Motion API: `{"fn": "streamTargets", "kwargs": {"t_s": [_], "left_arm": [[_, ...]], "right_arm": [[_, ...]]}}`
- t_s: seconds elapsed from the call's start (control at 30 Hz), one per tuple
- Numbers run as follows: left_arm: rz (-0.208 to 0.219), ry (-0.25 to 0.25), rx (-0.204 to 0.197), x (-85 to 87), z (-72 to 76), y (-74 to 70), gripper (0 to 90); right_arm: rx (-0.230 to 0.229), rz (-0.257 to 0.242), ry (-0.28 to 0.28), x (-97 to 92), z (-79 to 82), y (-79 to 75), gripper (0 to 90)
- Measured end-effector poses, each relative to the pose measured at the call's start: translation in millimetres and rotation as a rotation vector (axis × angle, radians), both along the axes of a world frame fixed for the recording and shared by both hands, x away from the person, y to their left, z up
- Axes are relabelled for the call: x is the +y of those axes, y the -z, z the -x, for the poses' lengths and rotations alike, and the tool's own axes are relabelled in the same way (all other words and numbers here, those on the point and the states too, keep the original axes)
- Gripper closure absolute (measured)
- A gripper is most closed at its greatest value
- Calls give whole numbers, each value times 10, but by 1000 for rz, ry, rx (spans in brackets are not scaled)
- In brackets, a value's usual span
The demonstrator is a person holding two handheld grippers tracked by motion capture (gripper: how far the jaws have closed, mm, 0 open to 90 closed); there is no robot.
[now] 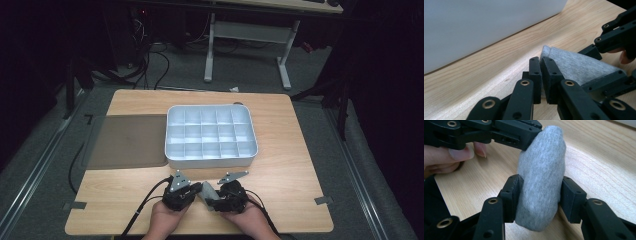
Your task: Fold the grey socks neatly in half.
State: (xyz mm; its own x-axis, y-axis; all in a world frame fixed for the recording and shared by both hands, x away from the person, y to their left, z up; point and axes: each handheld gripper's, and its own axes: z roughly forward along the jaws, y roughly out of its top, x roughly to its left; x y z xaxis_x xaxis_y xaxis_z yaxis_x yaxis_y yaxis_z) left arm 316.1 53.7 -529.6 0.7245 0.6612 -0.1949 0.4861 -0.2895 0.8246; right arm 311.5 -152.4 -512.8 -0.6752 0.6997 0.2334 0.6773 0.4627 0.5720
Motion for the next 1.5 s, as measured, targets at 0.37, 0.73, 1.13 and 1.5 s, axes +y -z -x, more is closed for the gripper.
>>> {"fn": "streamTargets", "kwargs": {"t_s": [0.37, 0.73, 1.13, 1.5], "left_arm": [[35, 53, -21, -81, 22, -47, 853], [24, -2, -81, 128, 37, -176, 744], [-88, -101, -80, 702, 115, -97, 613], [-113, -171, -77, 931, 115, -31, 525]], "right_arm": [[102, 128, -46, 12, -115, -135, 583], [66, 183, -92, -7, -107, -224, 689], [45, 148, -33, -262, -138, -270, 687], [21, 149, -17, -436, -136, -303, 687]]}}
